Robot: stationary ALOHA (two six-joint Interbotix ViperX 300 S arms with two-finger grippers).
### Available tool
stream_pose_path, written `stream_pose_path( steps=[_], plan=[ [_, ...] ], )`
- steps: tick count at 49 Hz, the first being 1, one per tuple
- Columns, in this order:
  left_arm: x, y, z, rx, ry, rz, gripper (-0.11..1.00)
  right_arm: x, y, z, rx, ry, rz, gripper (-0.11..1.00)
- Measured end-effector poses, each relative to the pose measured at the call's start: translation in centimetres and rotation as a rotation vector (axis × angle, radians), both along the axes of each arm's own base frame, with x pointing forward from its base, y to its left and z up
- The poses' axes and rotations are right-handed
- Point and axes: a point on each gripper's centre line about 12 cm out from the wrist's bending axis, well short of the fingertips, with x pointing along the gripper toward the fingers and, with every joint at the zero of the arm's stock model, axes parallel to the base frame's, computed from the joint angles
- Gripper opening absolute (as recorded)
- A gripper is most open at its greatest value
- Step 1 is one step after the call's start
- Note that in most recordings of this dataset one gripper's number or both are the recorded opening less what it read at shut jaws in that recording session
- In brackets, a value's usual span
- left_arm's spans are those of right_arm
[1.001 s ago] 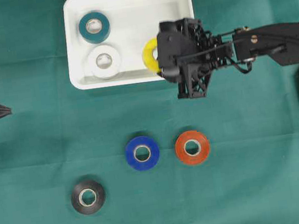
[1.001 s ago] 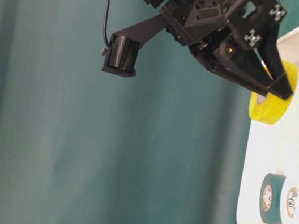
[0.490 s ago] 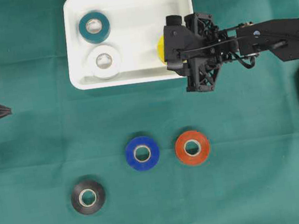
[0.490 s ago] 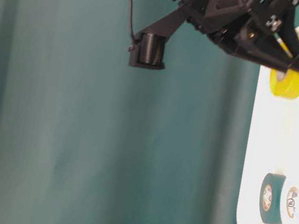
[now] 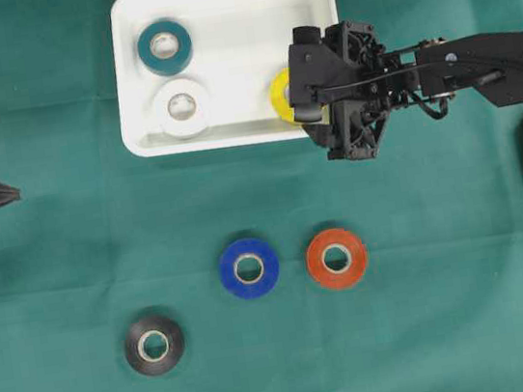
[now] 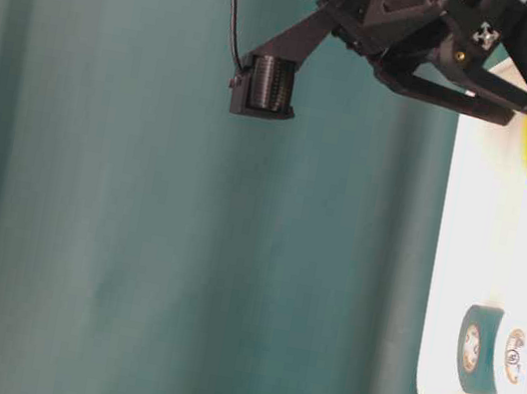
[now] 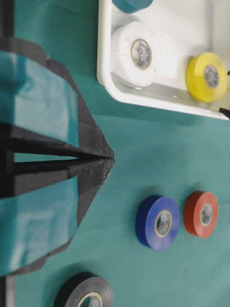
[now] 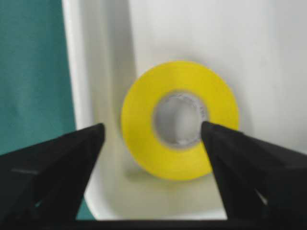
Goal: Put the tape into the white case with the right arm.
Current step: 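Lift the yellow tape and lower it into the tray's right side, then open the right gripper and withdraw it to the right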
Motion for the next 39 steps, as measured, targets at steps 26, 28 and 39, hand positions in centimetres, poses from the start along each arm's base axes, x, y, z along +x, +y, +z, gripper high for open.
stream_pose_path(
  steps=[26, 28, 39],
  plan=[
    [0.0, 0.0, 0.0, 0.002, 0.0, 0.0, 0.0, -5.2, 1.0, 2.0, -0.009, -0.044, -0.003, 0.67],
    [0.0, 0.0, 0.0, 0.0, -0.002, 0.0, 0.0, -6.2, 1.1, 2.2, -0.01, -0.056, -0.003, 0.67],
    [0.0, 0.0, 0.0, 0.002, -0.002, 0.0, 0.0, -10.9, 2.5, 2.6, -0.012, -0.178, 0.028, 0.67]
  ],
)
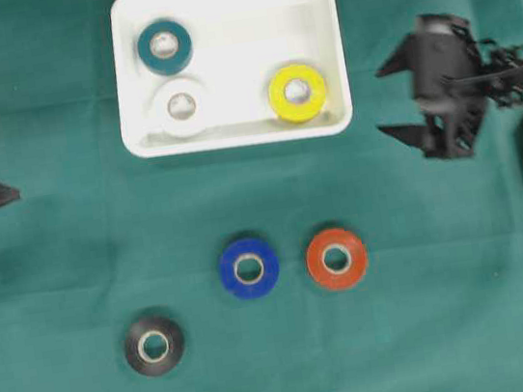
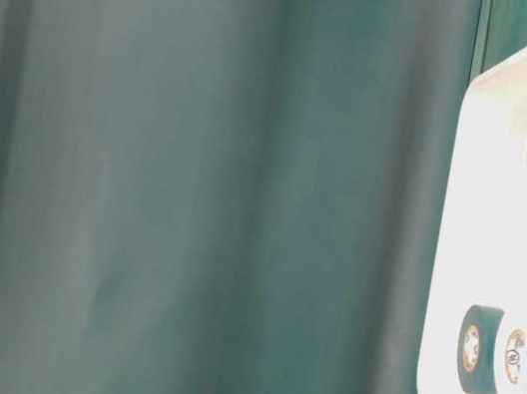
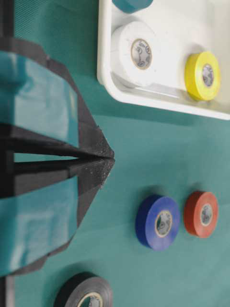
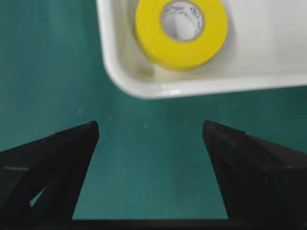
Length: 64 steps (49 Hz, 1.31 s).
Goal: Put the tape into the white case with the right arm.
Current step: 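Open the right gripper and withdraw it to the right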
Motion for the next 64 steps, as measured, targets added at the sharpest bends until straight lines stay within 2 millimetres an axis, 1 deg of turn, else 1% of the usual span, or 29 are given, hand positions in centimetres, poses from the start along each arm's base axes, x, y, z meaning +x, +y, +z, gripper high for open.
stream_pose_path(
  steps=[6, 15, 31, 40, 49, 54, 61, 64],
  plan=[
    [0.0, 0.0, 0.0, 0.0, 0.002, 0.0, 0.0, -1.9, 0.4, -0.2, -0.003, -0.034, 0.006, 0.67],
    [0.0, 0.0, -0.1, -0.002, 0.002, 0.0, 0.0, -4.3, 0.9, -1.0, -0.004, -0.052, 0.005, 0.67],
    [0.0, 0.0, 0.0, -0.002, 0.0, 0.0, 0.0, -6.9, 1.5, -0.9, -0.02, -0.152, 0.008, 0.67],
    [0.0, 0.0, 0.0, -0.002, 0.002, 0.0, 0.0, -7.3, 1.7, -0.5, -0.018, -0.216, 0.014, 0.67],
    [0.0, 0.0, -0.1, -0.002, 0.003, 0.0, 0.0, -7.1, 2.1, -0.7, -0.007, -0.208, 0.037, 0.67],
    [0.0, 0.0, 0.0, -0.002, 0.0, 0.0, 0.0, -7.0, 3.0, -1.0, 0.003, -0.197, 0.088, 0.67],
    [0.0, 0.0, 0.0, -0.002, 0.0, 0.0, 0.0, -6.9, 5.0, -1.4, 0.02, -0.198, 0.211, 0.67],
    [0.0, 0.0, 0.0, -0.002, 0.0, 0.0, 0.0, -7.0, 5.6, -1.5, 0.025, -0.202, 0.245, 0.67]
  ],
)
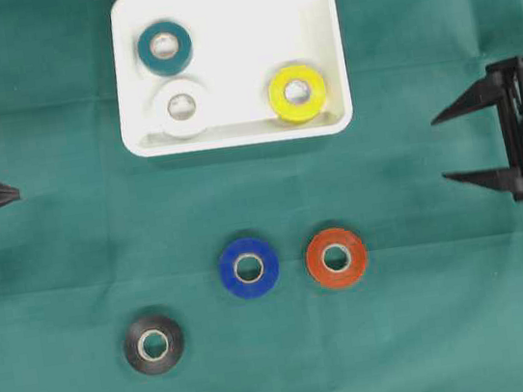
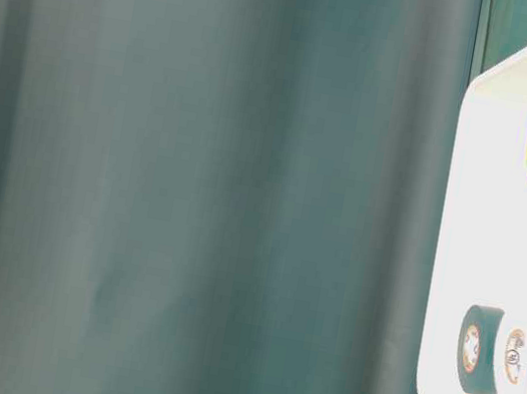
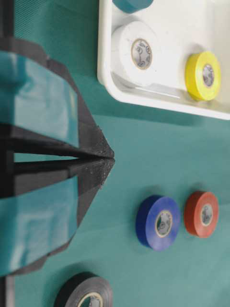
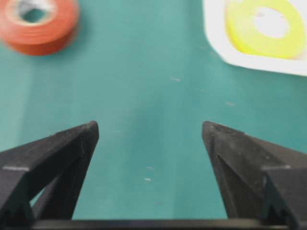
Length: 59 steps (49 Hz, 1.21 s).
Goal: Put the tape into the white case with the right arm.
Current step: 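Open the right gripper and withdraw it to the right, then move the right gripper down onto the orange-red tape and grasp it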
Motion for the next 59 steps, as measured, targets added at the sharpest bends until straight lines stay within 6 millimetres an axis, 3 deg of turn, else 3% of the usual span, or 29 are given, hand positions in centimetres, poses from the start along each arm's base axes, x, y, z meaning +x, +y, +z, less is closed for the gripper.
stream_pose_path(
  steps=[7, 29, 59],
  plan=[
    [0.0, 0.0, 0.0, 0.0, 0.0, 0.0, 0.0, 0.0, 1.0, 0.0, 0.001, -0.003, 0.062, 0.67],
    [0.0, 0.0, -0.4, 0.002, 0.011, 0.0, 0.0, 0.8, 1.5, -0.6, -0.003, 0.062, 0.086, 0.66],
    [-0.2, 0.0, -1.2, 0.0, 0.029, 0.0, 0.0, 7.9, 3.7, -0.1, -0.002, 0.121, 0.159, 0.66]
  ],
)
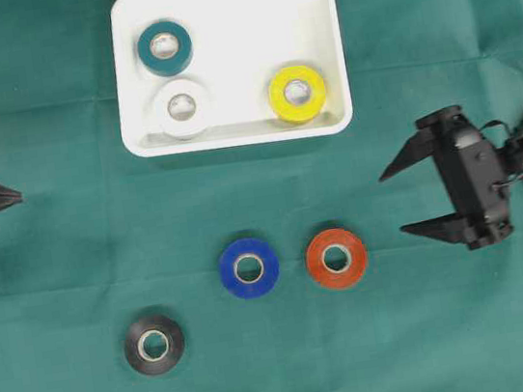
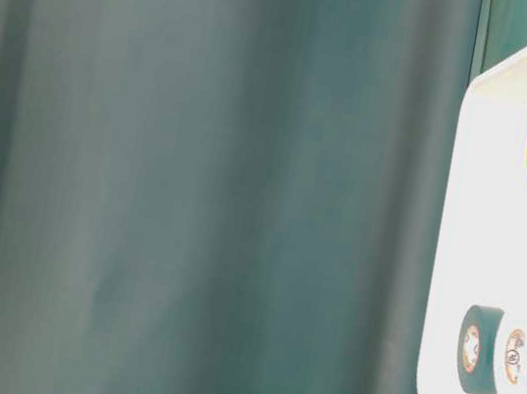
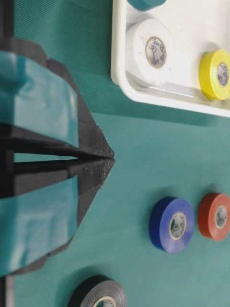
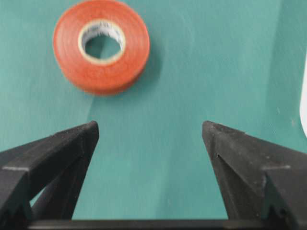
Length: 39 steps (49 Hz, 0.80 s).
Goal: Put the tape into the white case with the right arm.
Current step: 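Move the right gripper down onto the orange-red tape and grasp it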
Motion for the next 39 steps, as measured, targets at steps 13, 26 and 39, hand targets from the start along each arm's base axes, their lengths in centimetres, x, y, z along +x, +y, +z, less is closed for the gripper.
stream_pose_path(
  steps=[13, 26, 39],
  plan=[
    [0.0, 0.0, 0.0, 0.0, -0.002, 0.0, 0.0, 3.1, 0.7, -0.6, -0.001, 0.008, 0.023, 0.67],
    [0.0, 0.0, -0.1, 0.0, 0.003, 0.0, 0.0, 6.0, 1.3, -1.5, -0.02, 0.036, 0.042, 0.67],
    [0.0, 0.0, -0.1, 0.0, 0.002, 0.0, 0.0, 8.4, 2.0, -2.0, -0.025, 0.042, 0.056, 0.67]
  ],
)
